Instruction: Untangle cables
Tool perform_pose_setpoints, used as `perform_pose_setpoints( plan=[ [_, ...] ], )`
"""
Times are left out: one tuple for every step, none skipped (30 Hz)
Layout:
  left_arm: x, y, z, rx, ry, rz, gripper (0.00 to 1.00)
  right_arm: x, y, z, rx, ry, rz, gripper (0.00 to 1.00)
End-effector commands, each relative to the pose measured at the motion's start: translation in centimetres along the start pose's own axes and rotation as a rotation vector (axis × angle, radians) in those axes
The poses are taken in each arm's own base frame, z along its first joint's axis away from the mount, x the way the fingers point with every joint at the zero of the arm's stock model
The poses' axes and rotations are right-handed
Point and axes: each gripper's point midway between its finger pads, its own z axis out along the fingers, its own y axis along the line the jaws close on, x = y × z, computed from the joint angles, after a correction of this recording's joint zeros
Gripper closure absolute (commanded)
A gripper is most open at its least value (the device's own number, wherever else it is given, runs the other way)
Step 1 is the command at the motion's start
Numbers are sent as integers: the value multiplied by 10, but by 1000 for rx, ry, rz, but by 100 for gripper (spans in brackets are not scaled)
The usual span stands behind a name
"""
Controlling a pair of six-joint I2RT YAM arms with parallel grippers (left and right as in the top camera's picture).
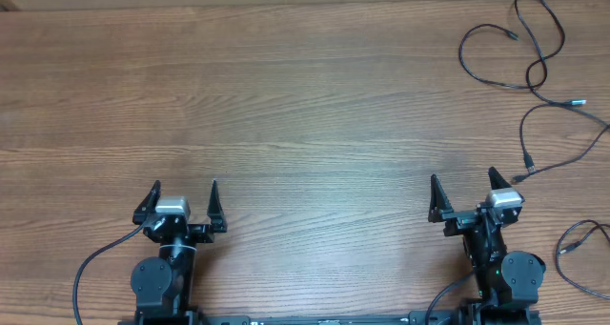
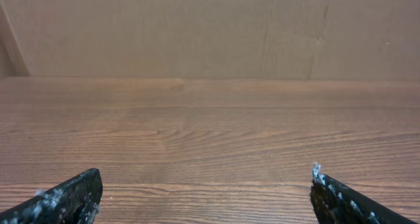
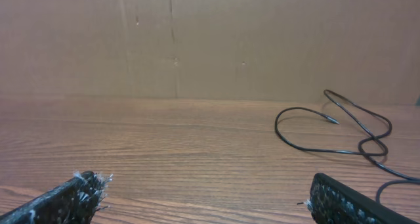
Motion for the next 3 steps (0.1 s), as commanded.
perform_pose_setpoints(
  plan=[
    [-1,0,0,-3,-6,-3,0,2,-1,0,9,-3,-2,0],
    [-1,0,0,-3,-6,-3,0,2,-1,0,9,-3,-2,0],
    [-1,0,0,-3,-6,-3,0,2,-1,0,9,-3,-1,0]
  ],
)
